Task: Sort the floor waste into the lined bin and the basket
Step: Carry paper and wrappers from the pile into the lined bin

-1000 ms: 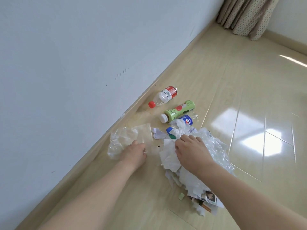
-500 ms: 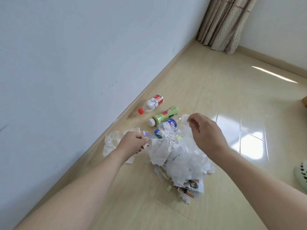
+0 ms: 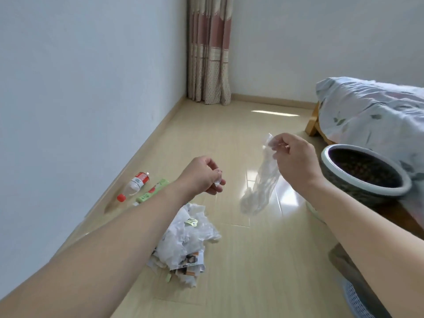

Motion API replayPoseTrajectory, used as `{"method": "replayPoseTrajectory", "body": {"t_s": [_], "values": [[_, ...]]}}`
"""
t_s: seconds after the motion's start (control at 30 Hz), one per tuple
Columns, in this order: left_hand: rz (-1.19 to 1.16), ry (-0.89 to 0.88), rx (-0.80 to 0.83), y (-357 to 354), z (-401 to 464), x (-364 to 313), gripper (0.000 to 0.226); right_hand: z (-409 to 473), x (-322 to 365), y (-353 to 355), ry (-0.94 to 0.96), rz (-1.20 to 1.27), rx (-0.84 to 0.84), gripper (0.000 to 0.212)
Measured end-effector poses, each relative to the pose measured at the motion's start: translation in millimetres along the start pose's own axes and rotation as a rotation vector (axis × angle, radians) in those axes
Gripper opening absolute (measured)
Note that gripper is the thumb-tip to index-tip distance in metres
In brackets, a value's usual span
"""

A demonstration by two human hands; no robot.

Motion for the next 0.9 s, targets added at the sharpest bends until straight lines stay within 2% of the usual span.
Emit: {"method": "replayPoseTrajectory", "body": {"t_s": [0.1, 0.3, 0.47, 0.57, 0.67, 0.8, 0.9], "values": [[0.016, -0.052, 0.142, -69.3, 12.2, -35.8, 0.005, -9.9, -33.5, 65.3, -0.079, 0.013, -0.111, 0.030], [0.052, -0.139, 0.348, -226.0, 38.7, -85.3, 0.011, -40.7, -120.3, 188.7, -0.201, -0.116, -0.258, 0.025], [0.216, -0.158, 0.448, -351.9, 52.1, -97.3, 0.008, -86.0, -206.1, 253.5, -0.398, -0.229, -0.270, 0.022], [0.282, -0.158, 0.460, -419.2, 59.8, -90.9, 0.010, -114.9, -265.9, 274.1, -0.557, -0.284, -0.251, 0.027], [0.403, -0.140, 0.466, -468.4, 69.0, -74.5, 0.011, -139.7, -313.7, 269.4, -0.643, -0.340, -0.103, 0.029], [0.792, -0.034, 0.628, -515.2, 81.6, -38.1, 0.016, -163.8, -355.8, 238.4, -0.756, -0.314, 0.334, 0.031], [0.969, 0.015, 0.666, -523.8, 85.7, -23.8, 0.018, -177.2, -372.3, 213.1, -0.834, -0.192, 0.547, 0.039]]}}
Point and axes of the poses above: each hand's wrist, its own z-axis towards the middle knuckle, its own y-axis out of the back of the hand, x = y × z, the point moved 1 cm from there along z, towards the middle knuckle, and after that the axes turned 8 degrees about x, right-handed, at the moved point
